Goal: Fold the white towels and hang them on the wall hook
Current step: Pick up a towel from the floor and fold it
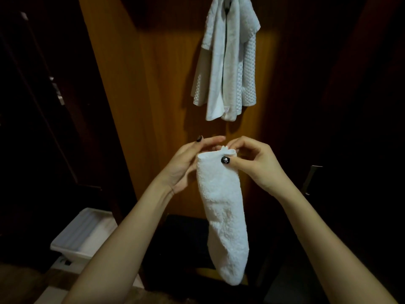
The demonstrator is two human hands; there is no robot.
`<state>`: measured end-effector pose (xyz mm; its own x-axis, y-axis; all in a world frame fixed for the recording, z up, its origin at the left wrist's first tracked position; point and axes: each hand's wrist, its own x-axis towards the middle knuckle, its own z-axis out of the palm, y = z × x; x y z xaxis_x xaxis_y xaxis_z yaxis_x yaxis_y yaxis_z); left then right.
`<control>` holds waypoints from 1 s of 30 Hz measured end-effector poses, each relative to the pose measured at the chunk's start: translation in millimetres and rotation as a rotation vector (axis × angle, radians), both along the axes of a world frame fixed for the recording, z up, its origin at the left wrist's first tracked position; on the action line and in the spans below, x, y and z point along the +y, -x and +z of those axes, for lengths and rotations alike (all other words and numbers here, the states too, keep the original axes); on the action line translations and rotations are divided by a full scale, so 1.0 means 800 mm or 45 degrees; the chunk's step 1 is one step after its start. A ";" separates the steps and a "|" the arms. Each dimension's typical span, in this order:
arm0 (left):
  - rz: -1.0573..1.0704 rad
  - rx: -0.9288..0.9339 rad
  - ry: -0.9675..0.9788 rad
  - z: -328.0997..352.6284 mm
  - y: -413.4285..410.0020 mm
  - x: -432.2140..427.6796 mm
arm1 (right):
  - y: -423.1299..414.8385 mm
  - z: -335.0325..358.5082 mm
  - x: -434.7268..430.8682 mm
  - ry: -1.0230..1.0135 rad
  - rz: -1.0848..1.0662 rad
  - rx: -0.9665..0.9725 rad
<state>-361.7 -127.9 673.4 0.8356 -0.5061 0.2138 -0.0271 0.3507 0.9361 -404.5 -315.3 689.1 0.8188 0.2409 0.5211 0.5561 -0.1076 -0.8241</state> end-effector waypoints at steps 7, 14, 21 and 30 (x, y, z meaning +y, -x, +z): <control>0.205 -0.269 -0.108 0.003 0.001 0.005 | -0.019 -0.010 0.007 0.122 -0.354 -0.087; 0.465 -0.298 -0.201 -0.019 -0.003 -0.018 | -0.040 0.012 0.015 -0.054 -0.463 -0.049; 0.644 -0.118 0.070 -0.004 -0.017 -0.033 | -0.038 -0.013 -0.002 0.022 -0.147 0.324; 0.651 -0.225 0.091 0.027 -0.028 -0.071 | -0.029 -0.016 -0.002 0.049 -0.404 0.162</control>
